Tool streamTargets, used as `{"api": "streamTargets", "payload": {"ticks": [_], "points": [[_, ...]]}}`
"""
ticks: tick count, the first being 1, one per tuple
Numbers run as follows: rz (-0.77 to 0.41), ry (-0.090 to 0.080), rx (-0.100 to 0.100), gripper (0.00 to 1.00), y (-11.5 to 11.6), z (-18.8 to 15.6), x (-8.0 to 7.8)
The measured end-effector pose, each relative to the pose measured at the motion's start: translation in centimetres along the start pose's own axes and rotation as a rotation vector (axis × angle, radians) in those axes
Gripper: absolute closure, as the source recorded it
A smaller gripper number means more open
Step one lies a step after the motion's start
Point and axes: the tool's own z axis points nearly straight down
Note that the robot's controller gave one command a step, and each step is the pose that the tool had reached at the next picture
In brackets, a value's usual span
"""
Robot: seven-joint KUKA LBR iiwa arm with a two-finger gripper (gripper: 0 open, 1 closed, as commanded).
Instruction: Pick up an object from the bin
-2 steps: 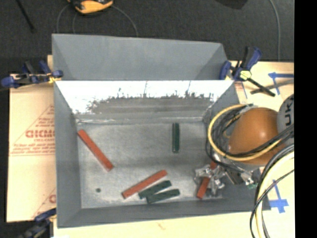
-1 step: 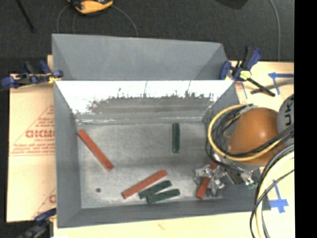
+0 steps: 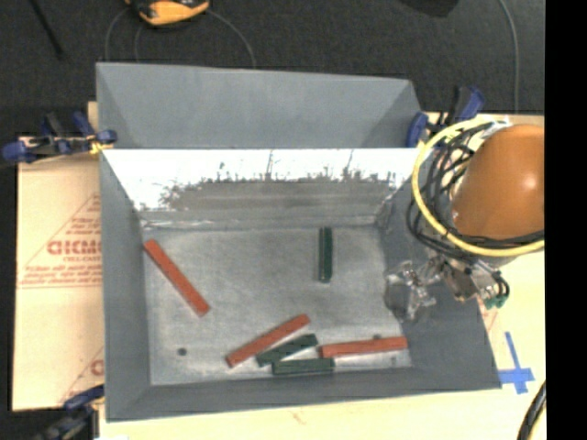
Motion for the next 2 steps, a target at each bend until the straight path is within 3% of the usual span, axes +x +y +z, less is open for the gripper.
{"api": "streamTargets", "payload": {"ticks": [1, 2], "points": [[0.001, 0.001, -0.001, 0.00, 0.05, 0.03, 0.01], [0.001, 0.000, -0.002, 0.00, 0.06, 0.03, 0.01]]}}
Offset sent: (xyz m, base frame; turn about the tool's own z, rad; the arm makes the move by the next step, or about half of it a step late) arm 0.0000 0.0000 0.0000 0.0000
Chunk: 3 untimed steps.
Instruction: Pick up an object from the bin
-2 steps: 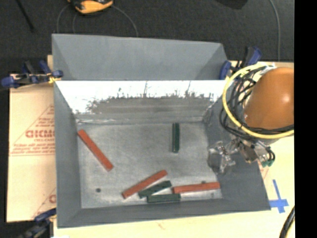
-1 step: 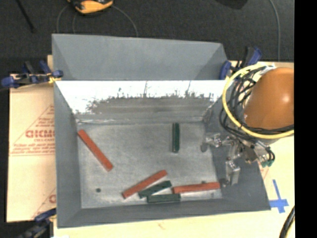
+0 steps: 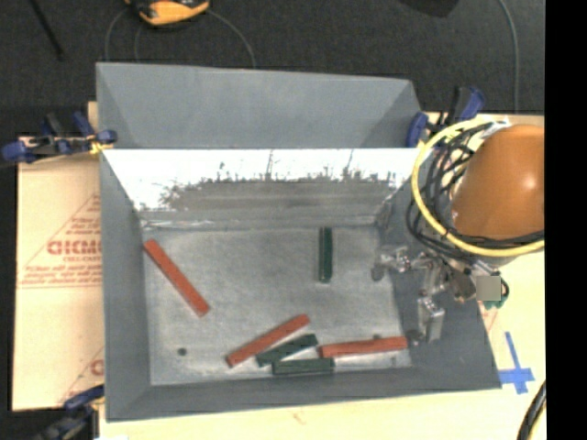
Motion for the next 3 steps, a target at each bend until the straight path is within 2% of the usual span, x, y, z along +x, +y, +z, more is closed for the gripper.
{"api": "streamTargets", "payload": {"ticks": [1, 2, 3], "points": [[-0.069, -0.005, 0.004, 0.00, 1.9, 2.8, -0.7], [-0.156, -0.005, 0.001, 0.00, 5.1, 9.3, -1.4], [-0.266, 0.001, 0.000, 0.00, 3.7, 14.3, -1.5]]}}
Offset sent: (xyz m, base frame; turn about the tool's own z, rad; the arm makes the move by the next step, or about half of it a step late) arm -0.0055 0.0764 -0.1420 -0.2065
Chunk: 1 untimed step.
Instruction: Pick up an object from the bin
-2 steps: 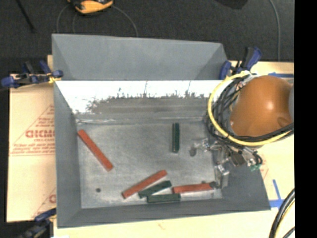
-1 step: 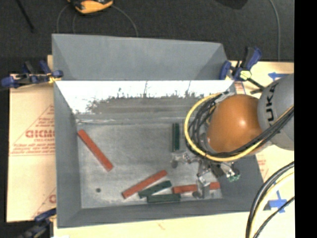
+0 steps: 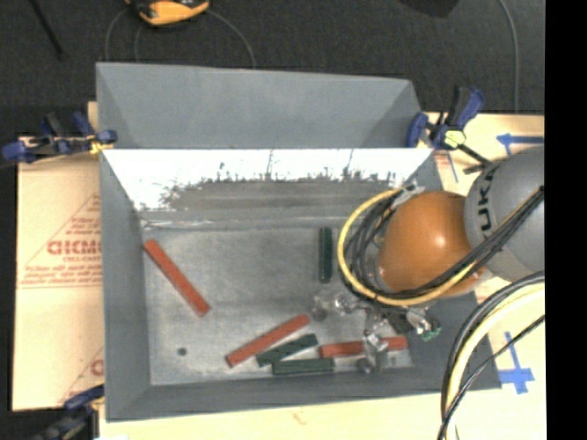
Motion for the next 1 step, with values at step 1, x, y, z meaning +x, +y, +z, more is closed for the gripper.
{"api": "streamTargets", "payload": {"ticks": [1], "points": [[0.066, 0.001, -0.001, 0.00, 2.13, 0.09, -1.47]]}}
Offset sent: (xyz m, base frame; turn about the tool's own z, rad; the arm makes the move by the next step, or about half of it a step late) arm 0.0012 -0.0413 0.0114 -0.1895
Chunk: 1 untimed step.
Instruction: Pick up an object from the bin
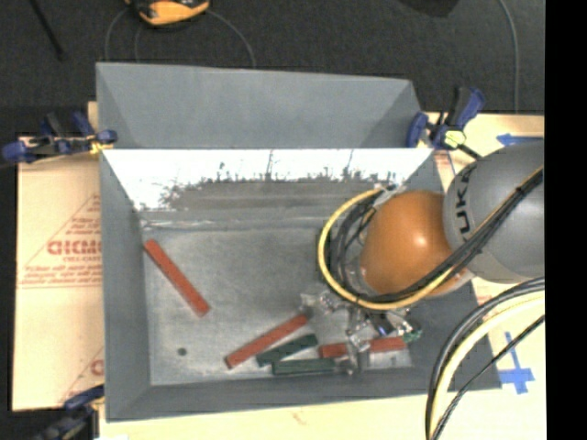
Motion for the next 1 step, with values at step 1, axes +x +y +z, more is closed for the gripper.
{"api": "streamTargets", "payload": {"ticks": [1], "points": [[-0.253, -0.002, 0.004, 1.00, -6.13, -1.31, 3.08]]}}
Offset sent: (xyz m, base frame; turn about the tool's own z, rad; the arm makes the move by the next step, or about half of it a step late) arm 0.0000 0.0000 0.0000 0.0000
